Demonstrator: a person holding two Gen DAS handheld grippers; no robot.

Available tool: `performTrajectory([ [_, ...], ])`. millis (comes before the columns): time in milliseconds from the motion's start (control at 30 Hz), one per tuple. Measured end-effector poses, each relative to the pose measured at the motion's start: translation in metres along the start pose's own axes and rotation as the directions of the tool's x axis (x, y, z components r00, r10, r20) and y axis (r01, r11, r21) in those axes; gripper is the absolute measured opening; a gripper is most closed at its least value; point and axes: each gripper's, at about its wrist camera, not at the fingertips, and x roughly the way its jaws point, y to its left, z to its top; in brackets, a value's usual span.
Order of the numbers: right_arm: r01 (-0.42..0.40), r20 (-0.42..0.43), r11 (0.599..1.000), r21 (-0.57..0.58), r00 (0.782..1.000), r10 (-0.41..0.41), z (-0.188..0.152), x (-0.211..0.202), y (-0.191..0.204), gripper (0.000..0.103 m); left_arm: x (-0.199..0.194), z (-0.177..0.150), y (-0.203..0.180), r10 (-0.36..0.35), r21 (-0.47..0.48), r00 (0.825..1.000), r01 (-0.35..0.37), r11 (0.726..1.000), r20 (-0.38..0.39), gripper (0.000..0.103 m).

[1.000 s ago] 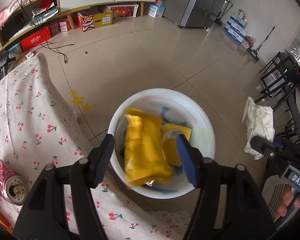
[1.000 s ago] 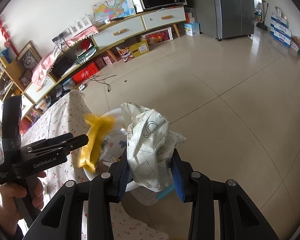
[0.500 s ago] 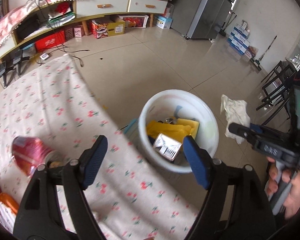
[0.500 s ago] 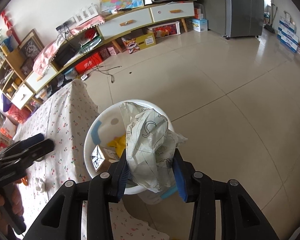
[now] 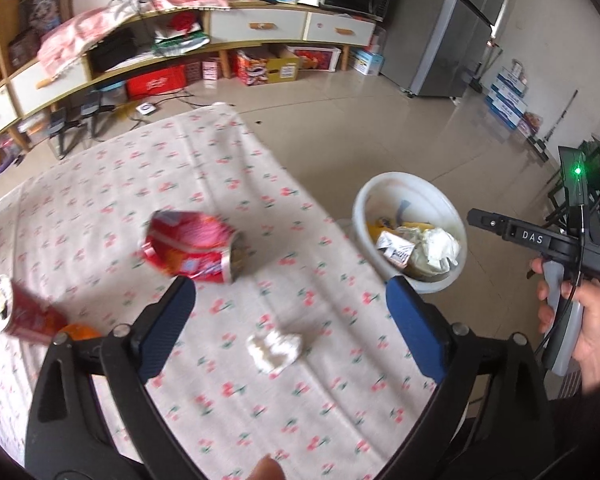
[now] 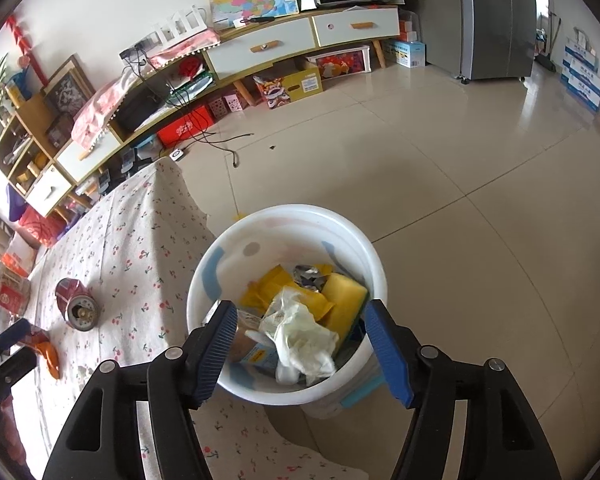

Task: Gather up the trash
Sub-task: 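Grasp the crumpled white tissue on the table with the right gripper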

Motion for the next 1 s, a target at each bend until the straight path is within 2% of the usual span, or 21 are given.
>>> performTrajectory([
  [367, 0.009, -0.006, 0.998, -0.059, 1.000, -0.010, -0.010, -0.013, 0.037, 0.072, -0.037, -0.030, 0.052, 0.061, -0.031, 0.998, -0.061, 0.998, 0.014, 0.097],
  [700, -0.016, -0.048, 0.989, -0.150, 0.999, 0.008, -0.028, -0.012, 0.090, 0.074, -0.058, -0.065, 0.115, 0.130, -0.092, 0.991, -0.132, 0.987, -0.024, 0.097],
  [867, -0.042, -0.082, 0.979, -0.201, 0.996, 0.025, -0.041, -0.003, 0.119, 0.074, -0.060, -0.084, 0.148, 0.170, -0.149, 0.985, -0.172, 0.974, -0.028, 0.097],
  [1000, -0.064, -0.111, 0.967, -0.245, 0.993, 0.037, -0.055, 0.004, 0.145, 0.074, -0.061, -0.099, 0.168, 0.185, -0.250, 0.982, -0.191, 0.949, -0.048, 0.097],
])
